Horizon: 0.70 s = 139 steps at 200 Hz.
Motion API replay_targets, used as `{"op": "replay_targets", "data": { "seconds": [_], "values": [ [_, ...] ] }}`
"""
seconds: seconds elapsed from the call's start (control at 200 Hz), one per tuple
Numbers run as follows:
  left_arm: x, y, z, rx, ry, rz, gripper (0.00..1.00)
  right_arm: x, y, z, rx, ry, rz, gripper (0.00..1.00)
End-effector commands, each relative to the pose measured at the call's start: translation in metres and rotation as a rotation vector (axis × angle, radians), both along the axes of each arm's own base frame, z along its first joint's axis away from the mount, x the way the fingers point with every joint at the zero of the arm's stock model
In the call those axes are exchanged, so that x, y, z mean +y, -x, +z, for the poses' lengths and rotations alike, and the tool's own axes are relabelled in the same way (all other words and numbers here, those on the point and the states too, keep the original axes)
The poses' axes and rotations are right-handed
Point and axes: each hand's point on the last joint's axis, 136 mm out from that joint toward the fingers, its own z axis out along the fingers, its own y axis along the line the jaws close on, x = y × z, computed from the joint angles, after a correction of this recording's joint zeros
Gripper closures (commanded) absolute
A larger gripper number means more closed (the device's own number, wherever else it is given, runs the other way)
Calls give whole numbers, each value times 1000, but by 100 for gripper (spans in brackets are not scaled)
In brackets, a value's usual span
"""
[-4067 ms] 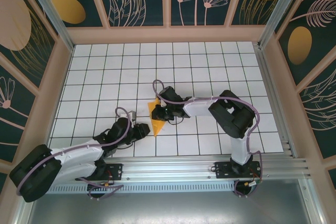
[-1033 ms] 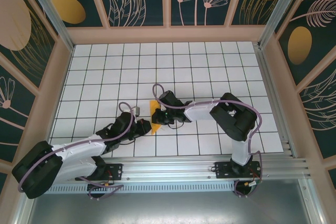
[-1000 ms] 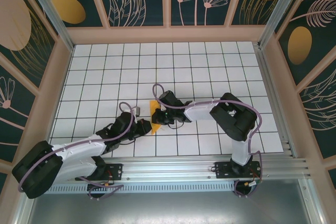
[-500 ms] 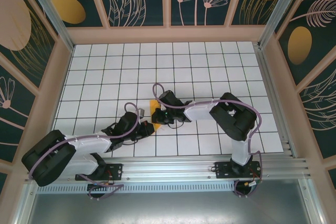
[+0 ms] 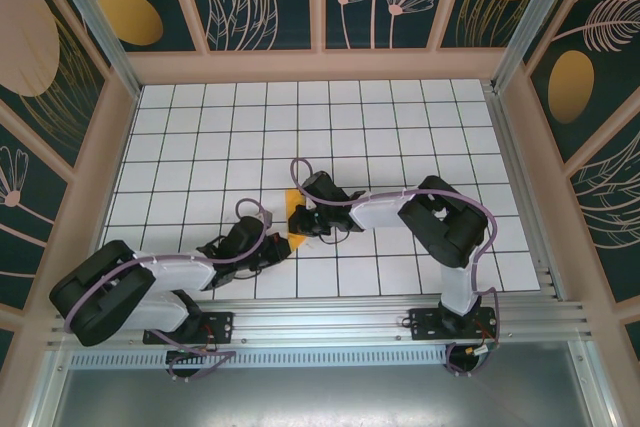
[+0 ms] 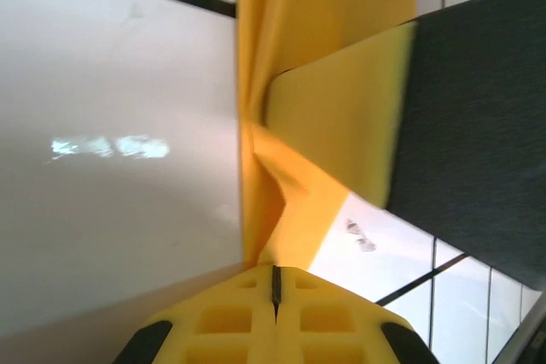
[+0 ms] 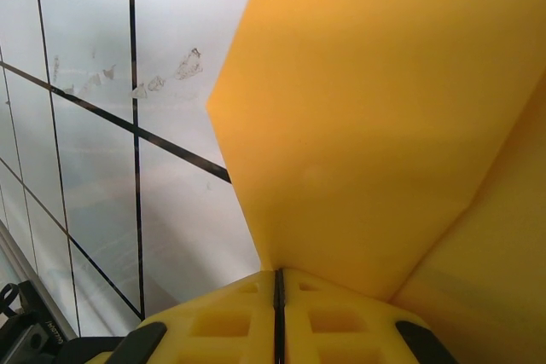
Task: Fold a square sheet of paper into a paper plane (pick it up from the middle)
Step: Fourth fold the wing at the center of the table.
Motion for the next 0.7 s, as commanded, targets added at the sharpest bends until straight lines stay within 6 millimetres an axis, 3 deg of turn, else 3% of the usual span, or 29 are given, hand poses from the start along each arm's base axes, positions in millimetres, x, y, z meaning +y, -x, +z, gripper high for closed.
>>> {"op": "replay_targets", "data": {
  "seconds": [0.0,0.075,0.17,0.265,0.34,0.475,0.691],
  "values": [
    [19,15,-28,86,-49,48,97,-4,-3,-12,16,41,-13,88],
    [20,21,-32,107,-32,44,97,-4,-4,-12,17,41,-10,88],
    [7,24,-24,103,38,-4,95,-4,-3,-13,19,45,-7,88],
    [-14,22,4,64,167,-66,92,-5,-3,-14,18,56,-4,88],
    [-18,14,24,11,208,-54,90,-6,-3,-14,15,61,-6,88],
    [-4,-6,44,-91,129,24,83,-6,-3,-13,12,59,-6,88],
    [12,-13,36,-97,65,83,82,-4,-5,-10,9,51,-5,88]
  ]
}}
